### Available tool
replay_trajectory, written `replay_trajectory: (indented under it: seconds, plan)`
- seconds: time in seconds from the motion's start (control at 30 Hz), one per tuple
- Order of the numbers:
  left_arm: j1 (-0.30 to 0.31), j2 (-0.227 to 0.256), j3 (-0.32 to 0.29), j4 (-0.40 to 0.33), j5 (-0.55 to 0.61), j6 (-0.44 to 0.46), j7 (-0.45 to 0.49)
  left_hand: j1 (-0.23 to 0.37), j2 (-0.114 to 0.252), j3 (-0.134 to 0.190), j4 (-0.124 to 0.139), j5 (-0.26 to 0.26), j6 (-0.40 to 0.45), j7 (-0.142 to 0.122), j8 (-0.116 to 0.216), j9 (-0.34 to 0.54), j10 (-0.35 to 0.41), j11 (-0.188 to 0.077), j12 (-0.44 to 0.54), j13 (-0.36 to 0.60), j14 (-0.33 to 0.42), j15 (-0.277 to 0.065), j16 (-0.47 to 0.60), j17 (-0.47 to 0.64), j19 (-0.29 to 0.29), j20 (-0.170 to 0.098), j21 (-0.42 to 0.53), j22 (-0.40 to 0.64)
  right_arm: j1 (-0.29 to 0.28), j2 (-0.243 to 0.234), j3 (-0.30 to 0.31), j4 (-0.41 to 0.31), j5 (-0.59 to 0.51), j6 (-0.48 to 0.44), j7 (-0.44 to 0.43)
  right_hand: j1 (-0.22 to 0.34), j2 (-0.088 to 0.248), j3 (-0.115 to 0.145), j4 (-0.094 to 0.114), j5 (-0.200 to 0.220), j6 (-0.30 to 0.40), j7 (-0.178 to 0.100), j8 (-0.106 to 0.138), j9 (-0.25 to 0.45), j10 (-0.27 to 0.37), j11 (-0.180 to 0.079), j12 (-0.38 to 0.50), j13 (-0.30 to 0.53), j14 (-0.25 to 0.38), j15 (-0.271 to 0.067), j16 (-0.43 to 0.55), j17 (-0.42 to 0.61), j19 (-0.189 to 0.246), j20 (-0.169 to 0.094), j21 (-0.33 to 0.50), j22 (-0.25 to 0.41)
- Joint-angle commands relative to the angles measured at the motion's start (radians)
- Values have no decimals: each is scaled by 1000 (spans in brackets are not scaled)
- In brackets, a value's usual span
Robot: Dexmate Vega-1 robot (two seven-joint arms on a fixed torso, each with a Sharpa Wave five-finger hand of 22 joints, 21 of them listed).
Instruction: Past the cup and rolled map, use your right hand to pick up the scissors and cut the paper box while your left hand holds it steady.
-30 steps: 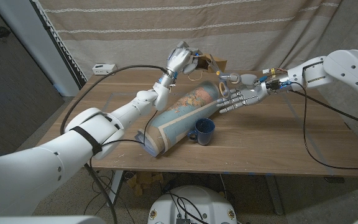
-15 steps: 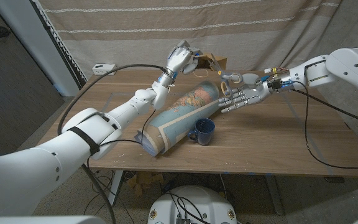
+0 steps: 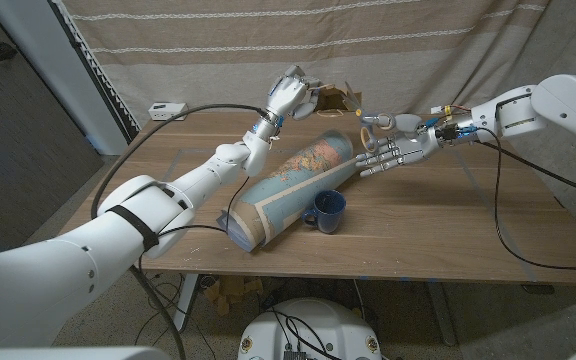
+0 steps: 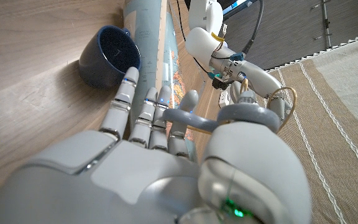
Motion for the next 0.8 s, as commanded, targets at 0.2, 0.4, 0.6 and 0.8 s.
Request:
replay_trajectory:
  seconds: [0.2,0.4,0.6,0.8]
  plan:
    - [23,3,-63,-39,51,-51,0,1,6,26,19,10,32,6,7,0,8,-4,4,1,-9,-56,-2,3,-8,-138,3,0,19,12,-16,28,-4,-26,-16,-3,1,4,-1,-2,3,62,0,1,6,7,-3,3,5,2,4,2,9,3,1,2]
    - [42,4,-100,-68,76,-68,0,-1,6,28,20,11,32,4,12,4,5,-4,3,1,-13,-57,-2,3,-11,-140,4,-1,34,22,-27,42,-16,-33,-12,-3,1,5,-1,-2,3,63,0,2,5,6,-4,4,5,2,4,1,9,3,0,2]
    - [56,8,-129,-93,102,-79,0,-2,6,30,22,13,30,1,13,6,2,-4,4,2,-17,-57,-3,3,-14,-140,4,-3,53,29,-42,53,-34,-44,0,-4,2,6,-1,-2,4,63,1,2,7,7,-5,4,6,3,4,0,9,4,0,2]
    - [51,11,-130,-87,110,-93,0,-3,6,31,22,15,33,-2,17,7,0,-5,4,3,-20,-57,-2,3,-17,-141,6,-3,57,30,-40,59,-44,-44,0,-5,2,6,-1,-3,6,62,1,1,6,6,-7,5,7,3,4,0,8,4,0,2]
